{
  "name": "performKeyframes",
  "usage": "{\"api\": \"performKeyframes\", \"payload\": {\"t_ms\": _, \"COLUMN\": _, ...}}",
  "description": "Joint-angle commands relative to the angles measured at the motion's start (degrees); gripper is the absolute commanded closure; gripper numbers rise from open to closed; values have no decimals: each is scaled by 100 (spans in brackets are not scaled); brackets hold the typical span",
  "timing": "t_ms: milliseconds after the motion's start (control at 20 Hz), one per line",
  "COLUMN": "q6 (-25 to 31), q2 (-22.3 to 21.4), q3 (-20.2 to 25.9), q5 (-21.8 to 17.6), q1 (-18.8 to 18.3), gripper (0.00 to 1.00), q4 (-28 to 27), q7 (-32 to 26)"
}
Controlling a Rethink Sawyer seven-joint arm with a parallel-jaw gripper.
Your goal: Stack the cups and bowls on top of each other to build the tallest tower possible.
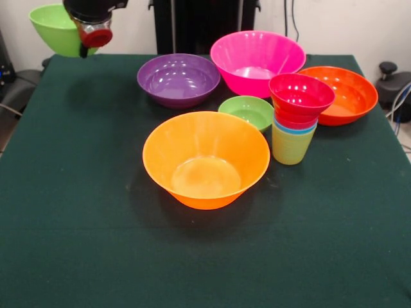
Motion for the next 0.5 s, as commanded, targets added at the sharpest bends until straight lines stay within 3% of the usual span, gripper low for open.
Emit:
{"api": "performKeyframes", "payload": {"t_ms": 50, "q6": 1103, "q2": 68, "q3": 1247, "q5": 211, "q1": -27, "gripper": 100, "q4": -1124, "q7": -1375}}
{"api": "performKeyframes", "payload": {"t_ms": 500, "q6": 2255, "q2": 449, "q3": 1593, "q5": 558, "q1": 63, "gripper": 100, "q4": -2200, "q7": -976}}
